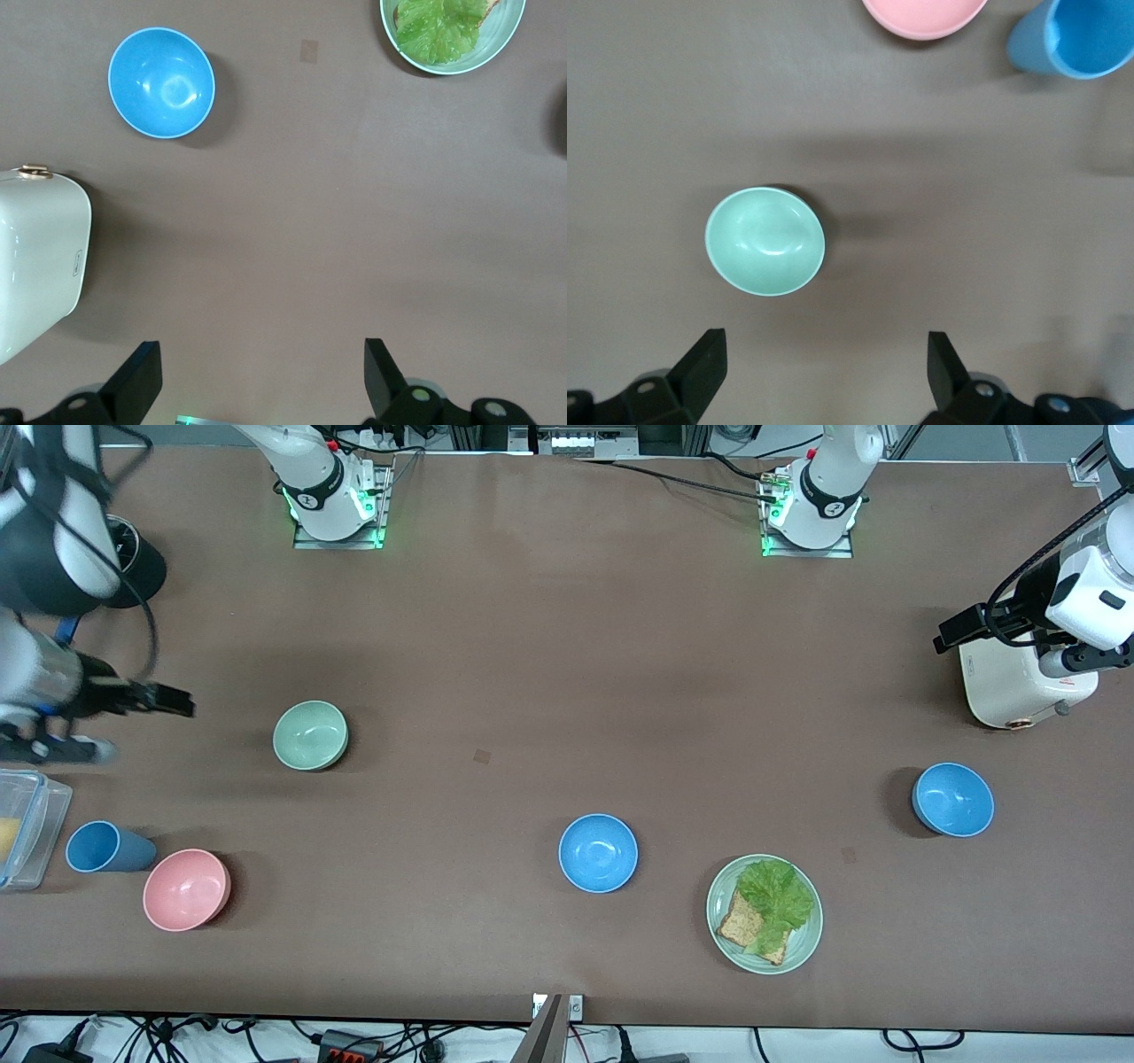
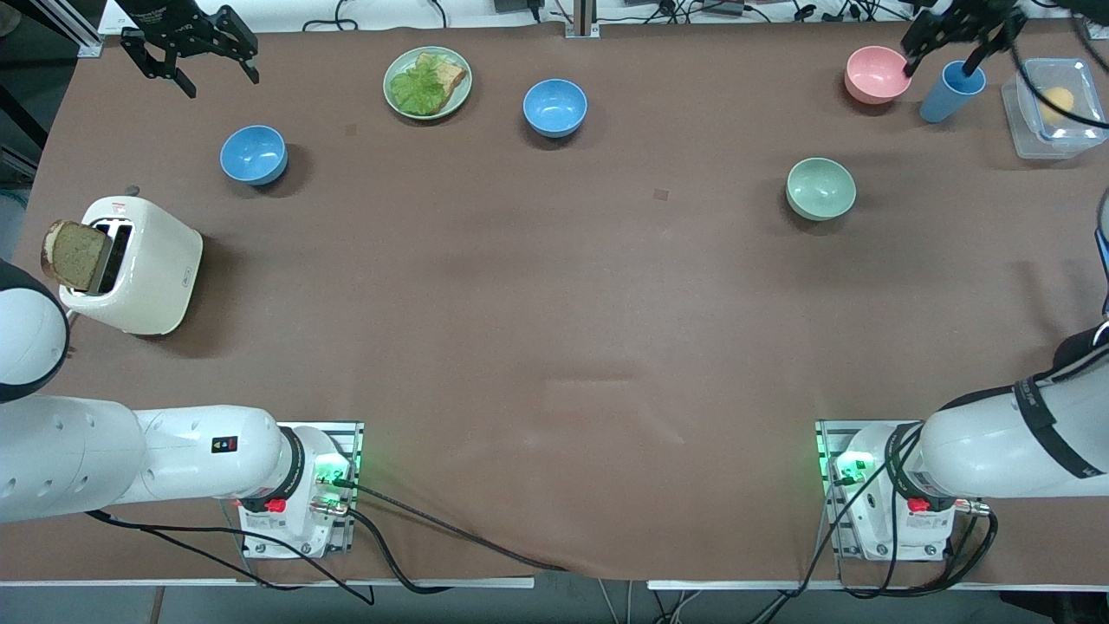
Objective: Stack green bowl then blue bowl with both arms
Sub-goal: 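Reach the right gripper down to the pale green bowl and grasp it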
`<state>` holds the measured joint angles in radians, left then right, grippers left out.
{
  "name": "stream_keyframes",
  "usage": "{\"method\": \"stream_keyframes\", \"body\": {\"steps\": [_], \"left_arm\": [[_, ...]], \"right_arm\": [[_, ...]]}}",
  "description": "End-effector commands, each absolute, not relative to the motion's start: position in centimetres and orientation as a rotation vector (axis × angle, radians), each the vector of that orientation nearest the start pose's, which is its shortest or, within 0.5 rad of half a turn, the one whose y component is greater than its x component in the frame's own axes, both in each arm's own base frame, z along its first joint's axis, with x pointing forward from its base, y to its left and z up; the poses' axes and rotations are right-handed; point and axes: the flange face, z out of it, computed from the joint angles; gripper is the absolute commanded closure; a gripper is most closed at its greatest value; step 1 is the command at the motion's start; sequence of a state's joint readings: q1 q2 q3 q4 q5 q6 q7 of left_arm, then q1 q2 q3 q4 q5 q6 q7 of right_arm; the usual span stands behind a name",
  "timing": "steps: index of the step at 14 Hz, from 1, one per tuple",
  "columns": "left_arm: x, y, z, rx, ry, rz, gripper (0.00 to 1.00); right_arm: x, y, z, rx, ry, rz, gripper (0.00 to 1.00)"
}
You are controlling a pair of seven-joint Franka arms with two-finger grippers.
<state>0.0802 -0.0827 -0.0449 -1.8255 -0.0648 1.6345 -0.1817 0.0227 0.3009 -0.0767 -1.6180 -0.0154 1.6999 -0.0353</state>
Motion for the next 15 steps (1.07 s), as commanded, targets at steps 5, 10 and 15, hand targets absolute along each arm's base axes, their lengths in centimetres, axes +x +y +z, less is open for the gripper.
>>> {"method": "stream_keyframes", "body": {"steps": [5, 10, 15], "left_arm": [[53.2, 1.6, 54.6, -3.192, -0.358, 0.240, 0.00], [56.0, 7.4, 48.9, -3.216, -0.245, 0.257, 0.00], [59.2, 11.7, 41.5, -3.246, 0.039, 0.229, 0.00]], "right_arm": [[62.0, -3.1, 26.8, -3.113, 0.010, 0.588, 0.00], [60.5, -1.9, 21.7, -3.099, 0.023, 0.568, 0.00], [60.0, -0.9, 20.0, -3.067, 0.029, 0.622, 0.48]]}}
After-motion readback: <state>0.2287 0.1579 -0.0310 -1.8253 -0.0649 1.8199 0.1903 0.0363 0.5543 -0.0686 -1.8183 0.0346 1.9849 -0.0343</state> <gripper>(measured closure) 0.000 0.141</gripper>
